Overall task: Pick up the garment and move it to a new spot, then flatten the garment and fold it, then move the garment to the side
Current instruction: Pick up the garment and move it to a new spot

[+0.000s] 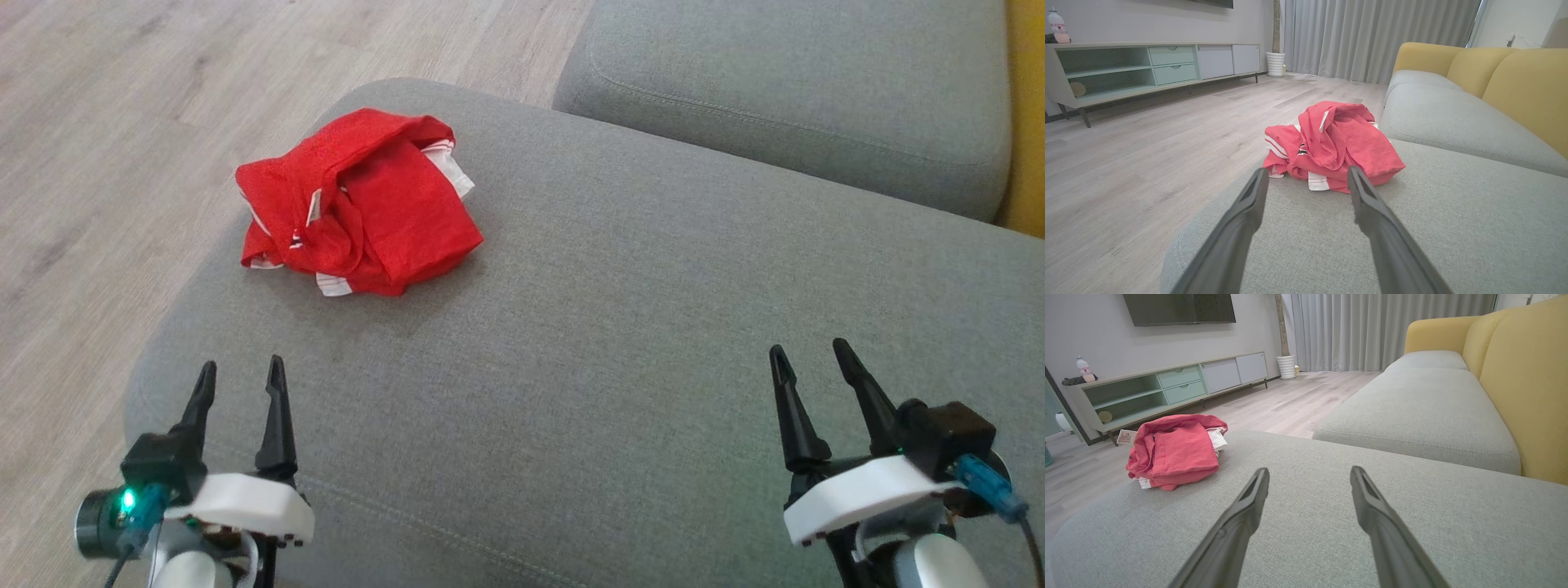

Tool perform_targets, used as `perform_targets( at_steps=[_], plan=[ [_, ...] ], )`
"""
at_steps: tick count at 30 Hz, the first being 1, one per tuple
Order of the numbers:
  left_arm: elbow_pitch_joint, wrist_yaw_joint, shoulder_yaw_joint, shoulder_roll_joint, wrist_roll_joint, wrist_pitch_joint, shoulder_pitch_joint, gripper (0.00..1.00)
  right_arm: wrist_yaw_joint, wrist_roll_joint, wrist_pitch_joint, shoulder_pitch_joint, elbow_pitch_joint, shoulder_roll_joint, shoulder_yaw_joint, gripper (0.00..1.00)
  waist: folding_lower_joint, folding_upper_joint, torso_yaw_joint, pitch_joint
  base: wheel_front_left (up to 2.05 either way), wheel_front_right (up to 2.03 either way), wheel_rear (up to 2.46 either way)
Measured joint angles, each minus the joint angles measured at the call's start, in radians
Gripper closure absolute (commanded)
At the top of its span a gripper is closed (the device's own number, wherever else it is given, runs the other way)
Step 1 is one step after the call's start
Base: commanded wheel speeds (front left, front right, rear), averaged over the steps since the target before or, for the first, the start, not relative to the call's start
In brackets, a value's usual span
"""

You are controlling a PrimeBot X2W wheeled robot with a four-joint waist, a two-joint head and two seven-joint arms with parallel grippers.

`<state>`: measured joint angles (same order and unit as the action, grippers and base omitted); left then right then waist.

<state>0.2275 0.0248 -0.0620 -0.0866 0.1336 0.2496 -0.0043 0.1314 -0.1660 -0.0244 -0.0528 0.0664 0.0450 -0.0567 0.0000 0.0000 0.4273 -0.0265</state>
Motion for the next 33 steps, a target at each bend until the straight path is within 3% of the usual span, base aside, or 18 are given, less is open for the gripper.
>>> perform_targets(
  at_steps=[16, 25, 33],
  plan=[
    [0.039, -0.009, 0.033, 0.016, 0.0, 0.0, -0.04, 0.0, 0.0, 0.013, 0.037, 0.004, -0.029, 0.0, -0.006, 0.0, 0.0, 0.0, -0.032, 0.058, 0.0, 0.0, 0.0],
    [0.157, -0.062, 0.094, 0.021, 0.035, 0.002, -0.324, 0.0, 0.0, 0.08, 0.114, 0.11, -0.126, 0.011, 0.006, 0.0, 0.0, 0.0, -0.063, 0.238, 0.0, 0.0, 0.0],
    [0.434, -0.095, 0.14, -0.02, 0.054, 0.007, -0.588, 0.0, 0.0, 0.087, 0.131, 0.184, -0.15, 0.035, 0.004, 0.0, 0.0002, 0.0, -0.101, 0.397, 0.0, 0.0, 0.0]
  ],
)
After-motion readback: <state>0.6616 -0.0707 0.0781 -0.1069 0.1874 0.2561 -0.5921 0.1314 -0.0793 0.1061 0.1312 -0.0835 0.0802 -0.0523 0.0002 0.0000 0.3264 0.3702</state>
